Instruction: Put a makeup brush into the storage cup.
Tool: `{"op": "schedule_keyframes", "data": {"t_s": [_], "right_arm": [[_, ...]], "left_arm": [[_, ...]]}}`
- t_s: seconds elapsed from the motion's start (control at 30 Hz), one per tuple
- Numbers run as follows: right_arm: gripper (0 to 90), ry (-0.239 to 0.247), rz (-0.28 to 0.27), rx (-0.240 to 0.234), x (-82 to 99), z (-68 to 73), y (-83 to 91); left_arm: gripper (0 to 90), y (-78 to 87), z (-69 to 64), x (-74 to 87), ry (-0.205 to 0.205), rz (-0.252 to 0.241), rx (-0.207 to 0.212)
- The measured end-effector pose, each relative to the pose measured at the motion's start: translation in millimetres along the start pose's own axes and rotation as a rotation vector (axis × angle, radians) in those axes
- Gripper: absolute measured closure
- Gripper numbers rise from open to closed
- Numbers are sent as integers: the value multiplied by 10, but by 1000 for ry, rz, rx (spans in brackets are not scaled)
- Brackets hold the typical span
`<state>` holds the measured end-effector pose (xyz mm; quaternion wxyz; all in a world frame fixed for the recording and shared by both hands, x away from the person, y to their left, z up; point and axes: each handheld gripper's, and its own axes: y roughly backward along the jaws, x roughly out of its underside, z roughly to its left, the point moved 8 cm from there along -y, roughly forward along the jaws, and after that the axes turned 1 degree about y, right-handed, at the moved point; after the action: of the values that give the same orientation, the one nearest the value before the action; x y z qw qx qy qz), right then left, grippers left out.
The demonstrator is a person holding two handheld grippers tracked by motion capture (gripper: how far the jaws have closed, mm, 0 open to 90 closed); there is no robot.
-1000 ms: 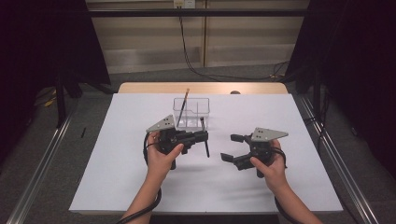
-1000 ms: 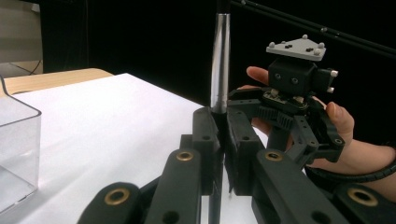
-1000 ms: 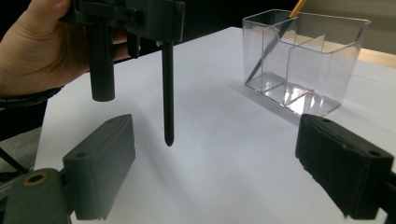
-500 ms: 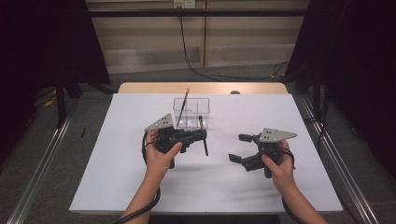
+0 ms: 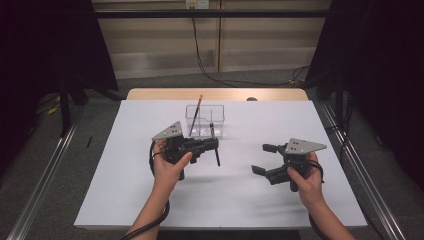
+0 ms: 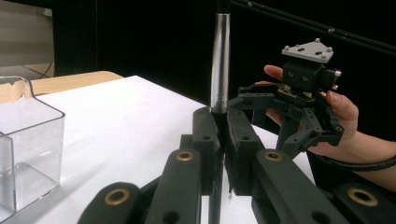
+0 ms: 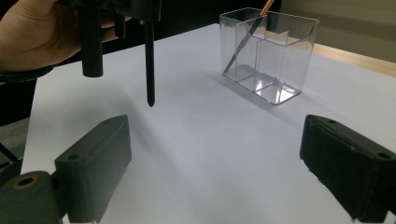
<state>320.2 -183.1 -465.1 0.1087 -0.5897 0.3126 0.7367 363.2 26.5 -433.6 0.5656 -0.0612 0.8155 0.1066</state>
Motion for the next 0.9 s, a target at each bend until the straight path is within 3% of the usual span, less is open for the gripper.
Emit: {"op": "schedule_keyframes", "data": {"t_s": [0.9], "right_arm": [[89,-10,14,66,155,-189,360]], "left_arm": [[838,98,8,-42,-14,8,-24]]}}
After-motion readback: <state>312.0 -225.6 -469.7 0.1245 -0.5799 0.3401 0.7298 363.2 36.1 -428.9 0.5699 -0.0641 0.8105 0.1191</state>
